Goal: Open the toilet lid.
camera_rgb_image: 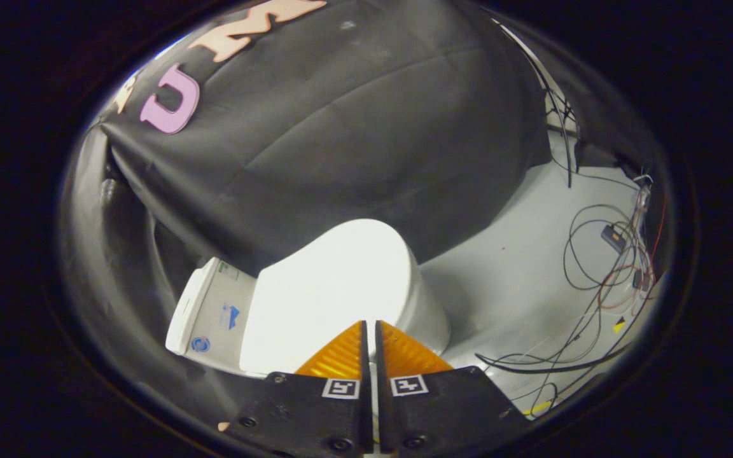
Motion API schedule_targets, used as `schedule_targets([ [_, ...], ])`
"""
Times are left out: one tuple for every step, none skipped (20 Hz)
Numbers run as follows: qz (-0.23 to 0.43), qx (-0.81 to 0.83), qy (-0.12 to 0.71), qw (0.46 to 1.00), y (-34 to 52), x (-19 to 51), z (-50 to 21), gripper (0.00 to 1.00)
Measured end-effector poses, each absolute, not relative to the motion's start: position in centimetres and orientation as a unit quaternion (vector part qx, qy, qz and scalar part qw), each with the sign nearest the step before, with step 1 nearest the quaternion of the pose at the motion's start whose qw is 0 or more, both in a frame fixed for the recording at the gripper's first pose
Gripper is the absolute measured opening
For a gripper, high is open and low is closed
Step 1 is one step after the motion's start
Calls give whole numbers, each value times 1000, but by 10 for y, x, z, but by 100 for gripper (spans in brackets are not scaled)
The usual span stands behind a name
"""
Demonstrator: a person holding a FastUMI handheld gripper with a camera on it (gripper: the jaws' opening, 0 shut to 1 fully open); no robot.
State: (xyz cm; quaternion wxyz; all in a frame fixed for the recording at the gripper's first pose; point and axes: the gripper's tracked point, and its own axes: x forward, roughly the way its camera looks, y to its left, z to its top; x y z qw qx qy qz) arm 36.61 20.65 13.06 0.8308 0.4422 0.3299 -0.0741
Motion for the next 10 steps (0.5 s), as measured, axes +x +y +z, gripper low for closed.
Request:
schedule_targets([
  [-78,453,332,824,212,365,125,12],
  [-77,465,336,816,215,364,120,21],
  [-75,475,341,808,211,356,108,30],
  [-78,484,343,801,208,351,98,38],
  [-78,490,344,797,206,348,87,39],
  [-78,498,344,792,206,347,78,39],
  [-74,507,348,785,211,346,74,39],
  [-68,520,347,778,215,346,70,39],
  [-61,535,344,769,219,347,69,39],
  [-54,553,338,760,224,350,69,39],
])
